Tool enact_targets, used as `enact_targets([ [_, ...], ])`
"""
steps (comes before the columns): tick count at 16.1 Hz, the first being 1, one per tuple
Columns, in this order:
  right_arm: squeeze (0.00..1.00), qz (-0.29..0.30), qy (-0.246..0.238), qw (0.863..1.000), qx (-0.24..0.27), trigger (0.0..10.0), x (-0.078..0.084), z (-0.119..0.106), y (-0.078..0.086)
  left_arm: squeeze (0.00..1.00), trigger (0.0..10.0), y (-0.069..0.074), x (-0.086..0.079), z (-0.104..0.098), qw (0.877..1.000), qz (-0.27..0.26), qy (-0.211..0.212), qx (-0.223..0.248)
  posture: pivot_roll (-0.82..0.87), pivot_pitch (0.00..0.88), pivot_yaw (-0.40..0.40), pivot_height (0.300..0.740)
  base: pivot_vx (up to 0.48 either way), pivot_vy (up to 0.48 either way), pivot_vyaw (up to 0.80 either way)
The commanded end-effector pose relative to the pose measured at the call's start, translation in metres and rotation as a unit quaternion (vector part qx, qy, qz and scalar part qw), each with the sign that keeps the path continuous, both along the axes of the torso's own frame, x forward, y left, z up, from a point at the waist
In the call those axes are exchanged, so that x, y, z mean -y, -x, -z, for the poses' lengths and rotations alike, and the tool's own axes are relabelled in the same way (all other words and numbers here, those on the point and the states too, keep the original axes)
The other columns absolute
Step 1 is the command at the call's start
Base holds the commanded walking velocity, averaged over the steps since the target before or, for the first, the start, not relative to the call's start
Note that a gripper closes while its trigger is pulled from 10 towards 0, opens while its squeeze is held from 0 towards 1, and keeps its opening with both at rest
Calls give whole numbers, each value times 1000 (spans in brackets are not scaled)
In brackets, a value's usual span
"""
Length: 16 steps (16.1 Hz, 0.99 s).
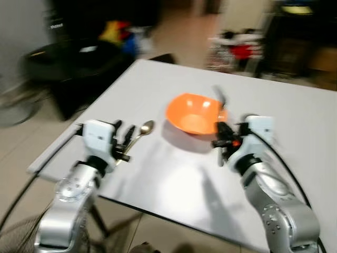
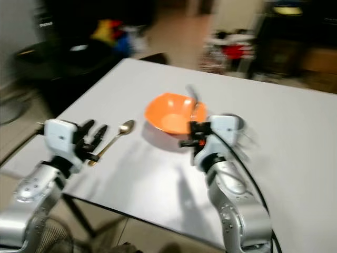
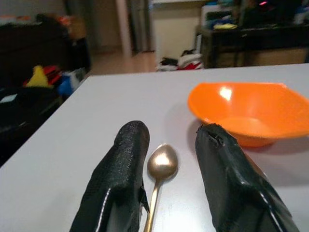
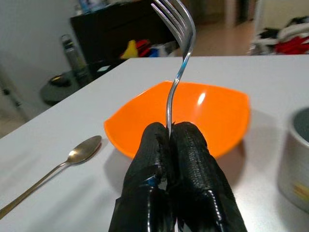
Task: Setting the table
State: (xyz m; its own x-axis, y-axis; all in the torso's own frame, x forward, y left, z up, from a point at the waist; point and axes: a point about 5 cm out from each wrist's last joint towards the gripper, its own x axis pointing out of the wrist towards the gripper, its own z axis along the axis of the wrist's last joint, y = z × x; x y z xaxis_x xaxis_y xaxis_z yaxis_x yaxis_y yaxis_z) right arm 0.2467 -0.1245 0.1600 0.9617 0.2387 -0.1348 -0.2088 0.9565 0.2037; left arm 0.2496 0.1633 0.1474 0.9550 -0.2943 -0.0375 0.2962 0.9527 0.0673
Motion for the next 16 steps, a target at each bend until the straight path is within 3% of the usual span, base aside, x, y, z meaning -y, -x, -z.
enact_targets([
  [1,0,9,0,1000,10,10000,6,-3,-1,0,10000,1,5,-3,1000,14,5,5,144,0,31,727,0,405,0],
  [4,0,11,-1,1000,12,10000,5,-4,-1,0,10000,-1,5,-3,1000,17,0,5,146,0,37,727,0,405,0],
  [6,0,16,-2,1000,14,10000,7,-4,0,0,10000,0,6,-4,1000,23,-17,9,141,0,44,727,0,0,0],
  [9,0,12,-5,1000,8,10000,11,-6,0,0,10000,0,9,-4,1000,25,-10,8,136,0,51,727,0,-480,0],
  [12,0,-37,-22,998,-42,10000,4,-2,5,0,10000,-1,9,-5,999,32,-10,5,143,0,50,727,0,0,0],
  [14,0,-36,13,995,-94,10000,5,8,9,0,10000,3,11,-4,998,60,-12,-3,142,0,52,727,0,0,0],
  [16,0,-26,12,993,-119,10000,7,15,10,0,10000,7,13,-3,996,91,-14,-13,141,0,54,727,0,0,0],
])
